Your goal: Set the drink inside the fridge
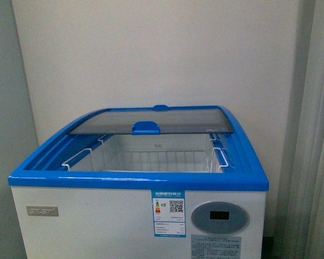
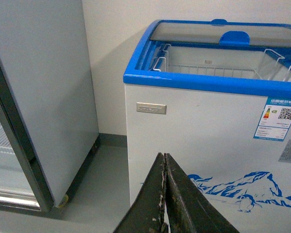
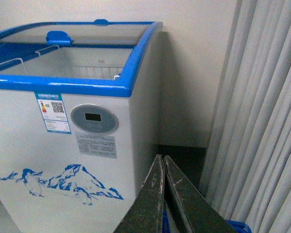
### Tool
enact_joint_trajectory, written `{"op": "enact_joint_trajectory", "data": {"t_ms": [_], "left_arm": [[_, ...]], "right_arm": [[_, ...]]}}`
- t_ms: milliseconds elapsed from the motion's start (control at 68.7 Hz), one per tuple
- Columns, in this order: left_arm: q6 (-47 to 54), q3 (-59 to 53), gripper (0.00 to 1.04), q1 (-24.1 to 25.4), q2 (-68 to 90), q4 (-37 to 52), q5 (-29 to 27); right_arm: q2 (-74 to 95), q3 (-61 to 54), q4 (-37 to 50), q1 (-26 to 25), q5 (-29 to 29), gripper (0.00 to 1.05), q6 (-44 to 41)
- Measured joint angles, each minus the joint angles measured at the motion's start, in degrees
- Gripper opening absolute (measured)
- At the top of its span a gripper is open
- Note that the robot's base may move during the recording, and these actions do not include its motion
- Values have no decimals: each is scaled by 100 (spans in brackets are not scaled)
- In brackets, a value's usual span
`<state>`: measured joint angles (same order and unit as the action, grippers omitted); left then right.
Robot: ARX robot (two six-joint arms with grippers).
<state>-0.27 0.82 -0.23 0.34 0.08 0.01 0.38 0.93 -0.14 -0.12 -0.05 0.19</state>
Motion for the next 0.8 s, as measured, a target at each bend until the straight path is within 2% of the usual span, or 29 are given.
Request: {"op": "enact_joint_trajectory", "data": {"t_ms": [73,597,641,801], "left_arm": [[-4,0,5,0,0,0,0],[2,0,96,0,0,0,0],[4,0,98,0,0,0,0],[4,0,97,0,0,0,0]], "right_arm": [[-2,0,0,0,0,5,-2],[-4,0,0,2,0,94,-4],[-4,0,0,2,0,98,-2],[-4,0,0,2,0,97,-4]]}}
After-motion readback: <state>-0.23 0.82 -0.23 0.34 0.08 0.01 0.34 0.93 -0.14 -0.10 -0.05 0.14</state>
